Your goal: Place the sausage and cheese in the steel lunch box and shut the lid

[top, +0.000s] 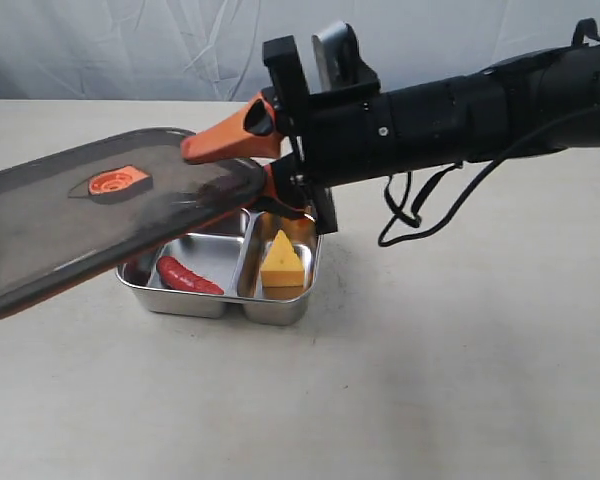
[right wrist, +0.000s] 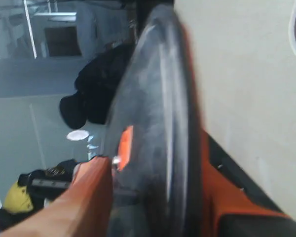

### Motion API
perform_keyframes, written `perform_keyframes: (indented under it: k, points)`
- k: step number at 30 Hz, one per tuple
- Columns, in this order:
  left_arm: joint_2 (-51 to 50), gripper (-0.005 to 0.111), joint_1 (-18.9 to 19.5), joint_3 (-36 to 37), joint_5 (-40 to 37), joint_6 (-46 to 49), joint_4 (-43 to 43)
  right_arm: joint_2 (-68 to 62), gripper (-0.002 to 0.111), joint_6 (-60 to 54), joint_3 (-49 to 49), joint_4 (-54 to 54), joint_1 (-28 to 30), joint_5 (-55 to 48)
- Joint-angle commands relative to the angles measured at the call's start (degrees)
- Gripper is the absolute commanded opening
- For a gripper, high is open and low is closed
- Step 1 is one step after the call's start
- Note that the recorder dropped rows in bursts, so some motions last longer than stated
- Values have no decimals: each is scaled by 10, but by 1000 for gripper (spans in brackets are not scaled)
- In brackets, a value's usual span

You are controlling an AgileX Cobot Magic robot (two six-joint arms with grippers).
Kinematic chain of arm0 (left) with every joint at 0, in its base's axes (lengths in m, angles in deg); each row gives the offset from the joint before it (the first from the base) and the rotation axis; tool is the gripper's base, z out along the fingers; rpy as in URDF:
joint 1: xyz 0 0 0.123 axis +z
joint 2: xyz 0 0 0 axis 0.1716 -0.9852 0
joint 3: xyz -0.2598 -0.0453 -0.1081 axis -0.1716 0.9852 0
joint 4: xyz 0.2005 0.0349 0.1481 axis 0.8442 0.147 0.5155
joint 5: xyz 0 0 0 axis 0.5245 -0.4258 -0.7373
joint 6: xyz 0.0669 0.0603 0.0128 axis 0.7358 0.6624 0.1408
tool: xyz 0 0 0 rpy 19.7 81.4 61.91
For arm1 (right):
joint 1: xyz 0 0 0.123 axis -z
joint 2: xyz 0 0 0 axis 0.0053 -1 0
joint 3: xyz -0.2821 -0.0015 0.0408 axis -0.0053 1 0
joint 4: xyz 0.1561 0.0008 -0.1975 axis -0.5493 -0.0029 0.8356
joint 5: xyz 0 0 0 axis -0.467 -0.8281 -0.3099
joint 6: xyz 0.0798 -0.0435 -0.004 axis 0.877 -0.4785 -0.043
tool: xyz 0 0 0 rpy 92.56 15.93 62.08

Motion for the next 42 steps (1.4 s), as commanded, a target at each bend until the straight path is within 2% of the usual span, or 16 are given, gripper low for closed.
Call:
perform_keyframes:
  k: [1,5,13,15,17,18,20,22,30,33,38,42]
  points:
    - [0,0,-3,0,-16,-1,-16,6,32,-12,-10,-13,-17,-33]
    - [0,0,-3,0,-21,-1,-16,6,-1,-27,-31,13,-17,-33]
    - [3,0,-3,0,-22,-41,-33,6,0,-59,-41,74,-17,-8]
    - [3,5,-3,0,-16,-54,-33,6,0,-55,-41,83,-17,14]
    - [3,18,-3,0,-8,-89,-33,6,0,-55,-41,76,-17,29]
    - [3,32,-3,0,4,-113,-34,6,0,-57,-41,75,-17,45]
    - [3,51,-3,0,18,-136,-52,7,0,-55,-41,75,-17,81]
    - [3,60,-3,0,20,-146,-56,11,0,-59,-35,52,-17,112]
    - [23,60,-3,0,0,-153,-55,60,0,-81,53,4,-17,248]
    - [26,60,-3,0,-12,-152,-50,66,0,-120,75,-44,-17,247]
    - [27,60,-3,0,-18,-153,-40,75,0,-134,82,-44,-17,256]
    - [33,60,-3,0,-10,-181,-30,99,0,-113,86,-44,-18,318]
